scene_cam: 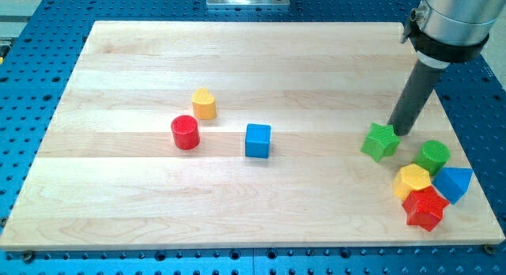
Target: Push the green star into the green circle
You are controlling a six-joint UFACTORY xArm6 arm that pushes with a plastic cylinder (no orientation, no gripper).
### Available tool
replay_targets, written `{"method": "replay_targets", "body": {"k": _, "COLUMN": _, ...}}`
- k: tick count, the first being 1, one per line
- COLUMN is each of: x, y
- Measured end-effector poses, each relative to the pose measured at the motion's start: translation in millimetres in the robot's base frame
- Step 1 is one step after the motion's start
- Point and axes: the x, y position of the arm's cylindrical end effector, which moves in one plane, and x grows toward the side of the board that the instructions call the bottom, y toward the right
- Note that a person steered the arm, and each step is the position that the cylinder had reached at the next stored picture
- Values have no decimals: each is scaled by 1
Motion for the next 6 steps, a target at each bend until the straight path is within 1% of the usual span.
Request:
{"method": "replay_targets", "body": {"k": 1, "x": -27, "y": -5}}
{"method": "replay_targets", "body": {"k": 2, "x": -48, "y": -42}}
{"method": "replay_targets", "body": {"k": 3, "x": -18, "y": -70}}
{"method": "replay_targets", "body": {"k": 5, "x": 41, "y": -67}}
{"method": "replay_targets", "body": {"k": 6, "x": 40, "y": -42}}
